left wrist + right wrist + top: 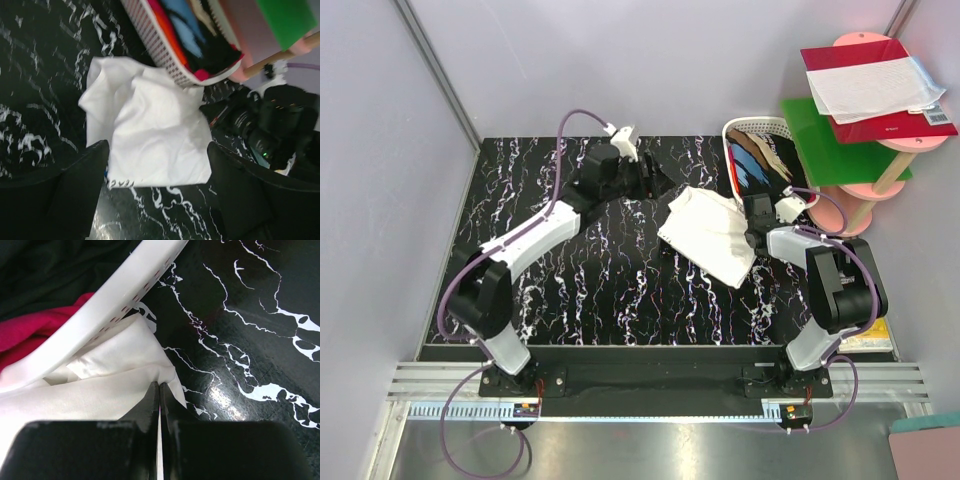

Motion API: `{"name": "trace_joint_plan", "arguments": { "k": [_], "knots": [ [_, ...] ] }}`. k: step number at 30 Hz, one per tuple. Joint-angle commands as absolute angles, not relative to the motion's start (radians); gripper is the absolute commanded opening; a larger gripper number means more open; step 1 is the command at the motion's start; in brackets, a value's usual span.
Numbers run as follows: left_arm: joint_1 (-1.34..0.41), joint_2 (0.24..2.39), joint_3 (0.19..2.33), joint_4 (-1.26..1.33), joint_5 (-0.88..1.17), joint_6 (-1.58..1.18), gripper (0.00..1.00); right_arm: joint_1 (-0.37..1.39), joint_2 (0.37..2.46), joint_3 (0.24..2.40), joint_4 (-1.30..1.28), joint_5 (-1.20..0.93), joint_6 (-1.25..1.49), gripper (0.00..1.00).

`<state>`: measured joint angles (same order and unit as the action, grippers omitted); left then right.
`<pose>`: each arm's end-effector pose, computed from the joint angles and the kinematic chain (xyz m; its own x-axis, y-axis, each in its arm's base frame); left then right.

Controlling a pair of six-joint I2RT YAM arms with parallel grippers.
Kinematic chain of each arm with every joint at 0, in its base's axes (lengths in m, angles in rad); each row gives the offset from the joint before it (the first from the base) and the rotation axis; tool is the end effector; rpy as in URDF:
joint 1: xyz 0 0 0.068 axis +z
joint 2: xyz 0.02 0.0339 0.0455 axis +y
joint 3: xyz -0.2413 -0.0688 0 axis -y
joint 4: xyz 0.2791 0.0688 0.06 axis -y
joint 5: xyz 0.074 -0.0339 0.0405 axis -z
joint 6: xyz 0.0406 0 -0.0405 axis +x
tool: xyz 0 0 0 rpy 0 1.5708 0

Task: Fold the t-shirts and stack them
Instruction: Fold the tshirt

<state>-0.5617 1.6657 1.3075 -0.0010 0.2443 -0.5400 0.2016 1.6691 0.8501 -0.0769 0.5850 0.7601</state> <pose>0.3599 -0.2381 0.2722 -0.6194 -0.1996 -0.7593 0.4547 0.6972 -0.5543 0.3430 0.0472 0.1065 -0.4365 0.4971 -0.7499 0.6511 0.7498 0.1180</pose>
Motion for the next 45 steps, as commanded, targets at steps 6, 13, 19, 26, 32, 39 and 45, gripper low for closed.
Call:
{"name": "trace_joint_plan", "arguments": {
  "k": [6,13,19,26,32,39,45],
  "knots": [
    [-0.603,2.071,1.673,0.006,0.524,-0.652,0.00,0.189,1.689,0.900,-0.086,0.581,0.750,0.00],
    [-0.604,2.152,1.629,0.140,0.620,-0.758,0.00,0.179,1.697,0.910,-0.089,0.568,0.749,0.00],
    [-0.606,2.223,1.661,0.128,0.640,-0.773,0.00,0.179,1.709,0.919,-0.090,0.558,0.742,0.00],
    [-0.606,2.400,1.847,0.013,0.626,-0.790,0.00,0.169,1.741,0.949,-0.101,0.546,0.739,0.00],
    [-0.601,2.555,2.066,-0.158,0.588,-0.801,0.00,0.155,1.767,0.977,-0.107,0.517,0.738,0.00],
    [-0.571,2.570,2.047,-0.137,0.597,-0.841,0.00,0.150,1.784,0.997,-0.118,0.506,0.727,0.00],
    [-0.564,2.254,1.711,0.139,0.640,-0.812,0.00,0.150,1.792,1.008,-0.117,0.499,0.719,0.00]
  ]
}}
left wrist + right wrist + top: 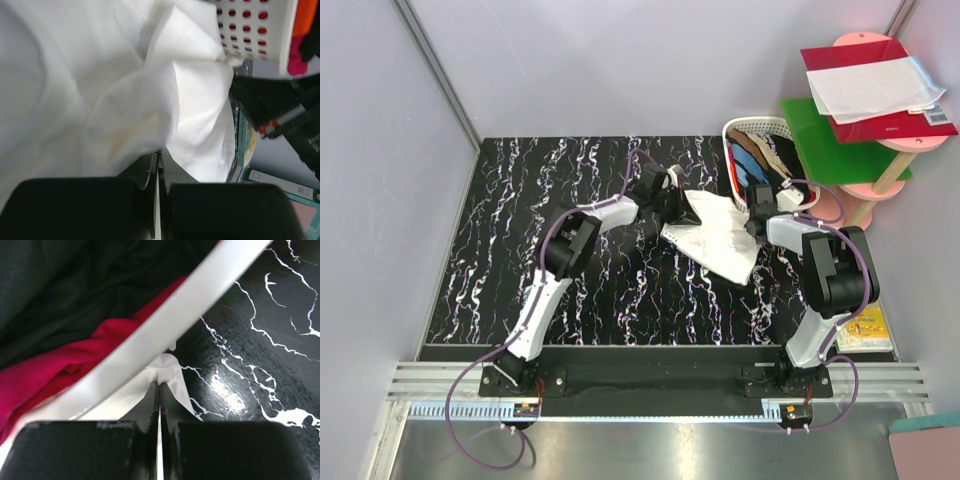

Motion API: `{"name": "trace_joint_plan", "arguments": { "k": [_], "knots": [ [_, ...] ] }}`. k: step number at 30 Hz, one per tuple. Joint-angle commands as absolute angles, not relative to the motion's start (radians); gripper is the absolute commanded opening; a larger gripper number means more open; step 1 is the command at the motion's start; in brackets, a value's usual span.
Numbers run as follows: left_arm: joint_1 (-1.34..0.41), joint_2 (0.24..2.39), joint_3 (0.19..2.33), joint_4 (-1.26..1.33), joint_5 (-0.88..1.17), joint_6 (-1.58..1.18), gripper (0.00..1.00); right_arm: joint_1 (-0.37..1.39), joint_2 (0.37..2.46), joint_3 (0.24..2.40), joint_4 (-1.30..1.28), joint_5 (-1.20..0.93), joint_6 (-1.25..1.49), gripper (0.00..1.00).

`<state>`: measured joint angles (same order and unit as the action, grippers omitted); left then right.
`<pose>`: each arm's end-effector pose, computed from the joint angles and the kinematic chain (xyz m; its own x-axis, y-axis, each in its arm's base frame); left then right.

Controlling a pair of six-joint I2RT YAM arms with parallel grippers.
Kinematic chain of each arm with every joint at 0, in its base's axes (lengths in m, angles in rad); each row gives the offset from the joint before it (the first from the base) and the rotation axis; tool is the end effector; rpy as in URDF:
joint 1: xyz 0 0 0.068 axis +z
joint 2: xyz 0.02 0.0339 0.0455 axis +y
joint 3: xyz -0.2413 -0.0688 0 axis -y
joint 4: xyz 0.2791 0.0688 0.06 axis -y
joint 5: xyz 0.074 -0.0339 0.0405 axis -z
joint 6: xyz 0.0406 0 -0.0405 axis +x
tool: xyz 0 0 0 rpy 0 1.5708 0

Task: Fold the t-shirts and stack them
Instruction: Fold the tshirt

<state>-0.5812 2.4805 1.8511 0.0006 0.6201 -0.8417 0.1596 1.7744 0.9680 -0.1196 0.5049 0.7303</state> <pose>0.4534 -0.3261 0.0829 -0.9537 -0.0997 -0.2839 0.1927 0.5221 -0.8308 0.3695 0.0396 0.1023 -0.4891 0.5126 -0.7057 0.6366 0.7629 0.1129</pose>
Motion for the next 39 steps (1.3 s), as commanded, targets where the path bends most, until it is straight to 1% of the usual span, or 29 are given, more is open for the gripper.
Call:
{"name": "trace_joint_plan", "arguments": {
  "k": [1,2,5,8,11,16,22,27,30,32,34,39],
  "knots": [
    [-0.565,2.218,1.683,0.153,0.652,-0.807,0.00,0.150,1.795,1.008,-0.118,0.497,0.719,0.00],
    [-0.566,2.160,1.640,0.156,0.653,-0.804,0.00,0.150,1.793,1.008,-0.117,0.497,0.715,0.00],
    [-0.572,2.077,1.573,0.152,0.664,-0.787,0.00,0.150,1.793,1.009,-0.117,0.495,0.713,0.00],
    [-0.584,2.036,1.499,0.161,0.687,-0.798,0.00,0.149,1.796,1.011,-0.117,0.492,0.710,0.00],
    [-0.607,2.025,1.424,0.176,0.690,-0.813,0.00,0.149,1.802,1.017,-0.118,0.486,0.709,0.00],
    [-0.638,2.054,1.266,0.314,0.710,-0.908,0.00,0.149,1.805,1.020,-0.121,0.483,0.704,0.00],
    [-0.650,2.097,1.086,0.443,0.666,-0.994,0.00,0.150,1.812,1.026,-0.123,0.479,0.701,0.00],
    [-0.652,2.120,1.100,0.332,0.620,-0.945,0.00,0.150,1.818,1.034,-0.126,0.476,0.698,0.00],
    [-0.653,2.111,1.098,0.369,0.626,-0.949,0.00,0.149,1.819,1.035,-0.130,0.472,0.695,0.00],
    [-0.655,2.079,1.082,0.438,0.669,-0.960,0.00,0.150,1.821,1.037,-0.130,0.472,0.693,0.00],
    [-0.660,2.019,1.074,0.451,0.675,-0.953,0.00,0.152,1.821,1.039,-0.132,0.471,0.693,0.00],
    [-0.666,1.919,1.123,0.348,0.650,-0.882,0.00,0.150,1.822,1.040,-0.130,0.466,0.690,0.00]
  ]
}}
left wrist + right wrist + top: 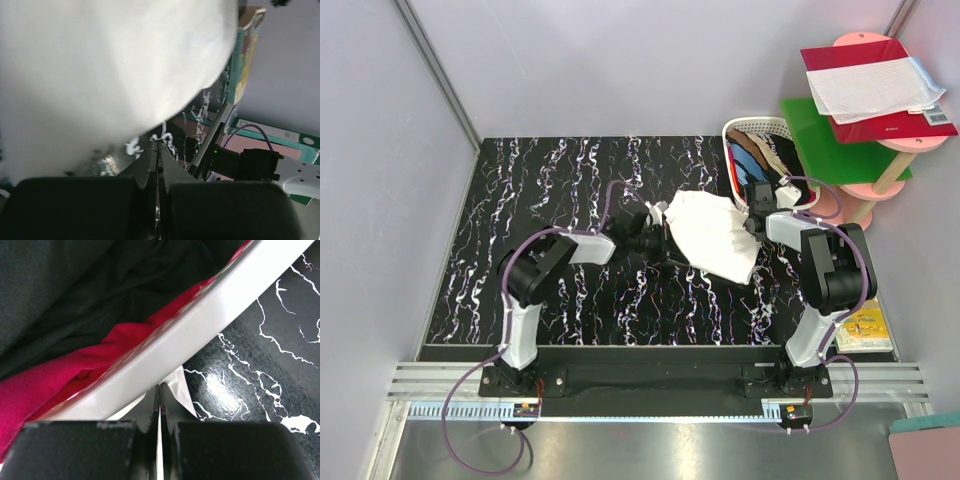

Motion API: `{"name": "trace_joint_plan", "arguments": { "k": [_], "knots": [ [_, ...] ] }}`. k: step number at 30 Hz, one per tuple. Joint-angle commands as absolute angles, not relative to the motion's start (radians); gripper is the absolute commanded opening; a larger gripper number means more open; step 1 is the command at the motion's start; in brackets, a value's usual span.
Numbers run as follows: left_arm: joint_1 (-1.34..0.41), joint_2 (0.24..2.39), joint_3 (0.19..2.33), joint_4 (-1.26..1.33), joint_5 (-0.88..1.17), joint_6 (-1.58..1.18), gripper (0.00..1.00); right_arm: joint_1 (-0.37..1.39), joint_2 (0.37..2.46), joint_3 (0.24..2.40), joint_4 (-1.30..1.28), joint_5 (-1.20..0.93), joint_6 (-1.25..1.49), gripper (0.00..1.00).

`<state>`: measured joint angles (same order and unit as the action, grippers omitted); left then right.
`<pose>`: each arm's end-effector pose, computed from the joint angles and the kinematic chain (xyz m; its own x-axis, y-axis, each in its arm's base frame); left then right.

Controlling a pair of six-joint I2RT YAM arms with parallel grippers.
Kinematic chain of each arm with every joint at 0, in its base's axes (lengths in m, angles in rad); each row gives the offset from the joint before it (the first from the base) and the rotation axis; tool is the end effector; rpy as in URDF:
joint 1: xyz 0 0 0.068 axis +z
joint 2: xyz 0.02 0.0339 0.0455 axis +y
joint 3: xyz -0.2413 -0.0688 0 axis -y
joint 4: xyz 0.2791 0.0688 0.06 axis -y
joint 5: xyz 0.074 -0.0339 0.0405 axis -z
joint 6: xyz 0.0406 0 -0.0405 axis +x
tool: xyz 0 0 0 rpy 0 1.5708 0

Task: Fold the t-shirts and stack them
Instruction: Fold the tshirt

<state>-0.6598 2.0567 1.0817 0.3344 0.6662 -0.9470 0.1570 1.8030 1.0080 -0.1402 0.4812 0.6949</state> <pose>0.3195 -0.2797 0.0662 -0.9847 -0.0437 -0.1685 0.1269 0.4828 -0.8665 0.3774 0.0407 0.1026 -0.5255 0.4915 -0.6945 0.6109 0.7861 0.0940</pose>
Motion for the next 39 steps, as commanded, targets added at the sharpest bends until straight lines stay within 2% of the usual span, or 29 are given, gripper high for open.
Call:
{"name": "trace_joint_plan", "arguments": {
  "k": [1,9,12,18,23,27,32,39],
  "knots": [
    [-0.666,1.922,1.153,0.341,0.656,-0.877,0.00,0.150,1.824,1.040,-0.130,0.465,0.692,0.00],
    [-0.650,2.147,1.353,0.250,0.672,-0.896,0.00,0.150,1.829,1.046,-0.133,0.460,0.686,0.00],
    [-0.643,2.247,1.353,0.265,0.667,-0.928,0.00,0.149,1.833,1.051,-0.137,0.457,0.683,0.00],
    [-0.618,2.301,1.292,0.302,0.662,-0.953,0.00,0.150,1.842,1.061,-0.144,0.449,0.678,0.00],
    [-0.609,2.226,1.287,0.390,0.693,-0.962,0.00,0.149,1.842,1.063,-0.147,0.451,0.676,0.00],
    [-0.603,2.212,1.424,0.321,0.692,-0.936,0.00,0.150,1.844,1.063,-0.149,0.453,0.680,0.00],
    [-0.592,2.269,1.543,0.380,0.735,-0.994,0.00,0.149,1.844,1.063,-0.150,0.451,0.680,0.02],
    [-0.557,2.496,1.784,0.264,0.752,-1.089,0.00,0.150,1.850,1.069,-0.149,0.434,0.666,0.03]
  ]
}}
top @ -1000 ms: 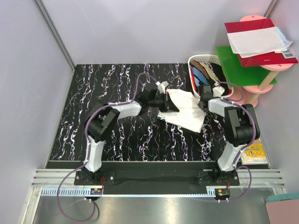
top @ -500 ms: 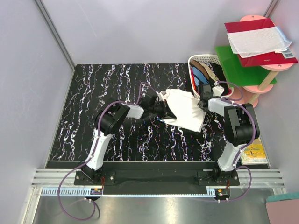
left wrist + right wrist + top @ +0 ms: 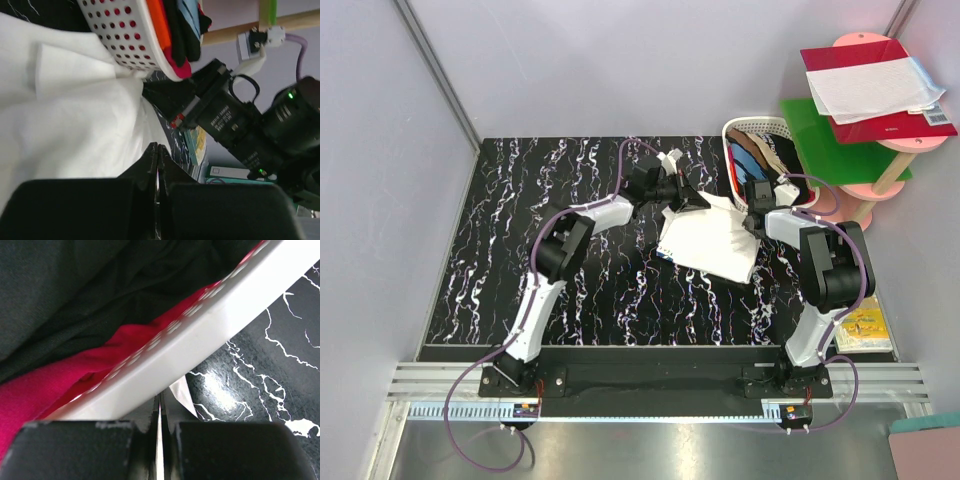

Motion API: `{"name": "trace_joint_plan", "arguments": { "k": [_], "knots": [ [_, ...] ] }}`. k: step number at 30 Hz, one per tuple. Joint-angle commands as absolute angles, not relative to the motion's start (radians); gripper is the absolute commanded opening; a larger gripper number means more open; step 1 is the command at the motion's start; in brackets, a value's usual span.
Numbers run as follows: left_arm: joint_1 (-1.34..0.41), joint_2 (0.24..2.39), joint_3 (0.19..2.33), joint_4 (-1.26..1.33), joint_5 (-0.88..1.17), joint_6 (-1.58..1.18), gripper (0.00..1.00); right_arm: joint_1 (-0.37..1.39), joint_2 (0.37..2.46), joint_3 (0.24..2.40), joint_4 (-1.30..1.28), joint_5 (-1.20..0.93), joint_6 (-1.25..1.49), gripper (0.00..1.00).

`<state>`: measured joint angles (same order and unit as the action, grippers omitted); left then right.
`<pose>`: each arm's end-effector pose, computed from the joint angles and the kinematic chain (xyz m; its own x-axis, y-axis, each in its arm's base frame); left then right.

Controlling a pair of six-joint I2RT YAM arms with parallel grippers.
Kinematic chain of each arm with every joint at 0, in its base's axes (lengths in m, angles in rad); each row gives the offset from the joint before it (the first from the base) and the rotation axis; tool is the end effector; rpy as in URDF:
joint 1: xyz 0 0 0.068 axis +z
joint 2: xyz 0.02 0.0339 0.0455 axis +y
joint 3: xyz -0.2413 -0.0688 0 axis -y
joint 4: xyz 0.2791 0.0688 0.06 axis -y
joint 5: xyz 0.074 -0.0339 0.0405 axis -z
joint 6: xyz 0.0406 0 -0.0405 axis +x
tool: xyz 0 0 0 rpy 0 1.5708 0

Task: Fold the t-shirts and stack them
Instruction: Fold the tshirt, then neatly place the folded tshirt to the corner

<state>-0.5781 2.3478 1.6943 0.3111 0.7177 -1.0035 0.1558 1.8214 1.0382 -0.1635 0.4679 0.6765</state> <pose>0.4425 -0.3206 0.1284 -0.9358 -0.1480 -0.3199 0.2628 0.3119 -0.9131 0.3826 0.0416 0.1034 -0.5488 0.4794 -0.6848 0.5969 0.7983 0.0805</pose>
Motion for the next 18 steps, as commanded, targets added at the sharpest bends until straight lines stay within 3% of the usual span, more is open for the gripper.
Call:
{"name": "trace_joint_plan", "arguments": {
  "k": [1,8,10,11,12,17,18],
  "knots": [
    [-0.551,2.517,1.802,0.253,0.758,-1.100,0.00,0.150,1.850,1.071,-0.152,0.434,0.664,0.04],
    [-0.519,2.522,1.735,0.203,0.668,-1.072,0.00,0.150,1.845,1.074,-0.150,0.414,0.644,0.07],
    [-0.509,2.502,1.704,0.207,0.652,-1.045,0.00,0.150,1.838,1.075,-0.144,0.373,0.611,0.42],
    [-0.508,2.496,1.697,0.204,0.638,-1.039,0.00,0.152,1.829,1.065,-0.106,0.330,0.577,0.66],
    [-0.508,2.490,1.689,0.236,0.644,-1.035,0.00,0.152,1.810,1.019,-0.083,0.322,0.572,0.99],
    [-0.511,2.407,1.582,0.468,0.736,-1.085,0.01,0.164,1.564,0.833,0.112,0.291,0.522,1.00],
    [-0.512,2.390,1.574,0.483,0.748,-1.072,0.14,0.166,1.527,0.803,0.113,0.287,0.514,1.00]
  ]
}}
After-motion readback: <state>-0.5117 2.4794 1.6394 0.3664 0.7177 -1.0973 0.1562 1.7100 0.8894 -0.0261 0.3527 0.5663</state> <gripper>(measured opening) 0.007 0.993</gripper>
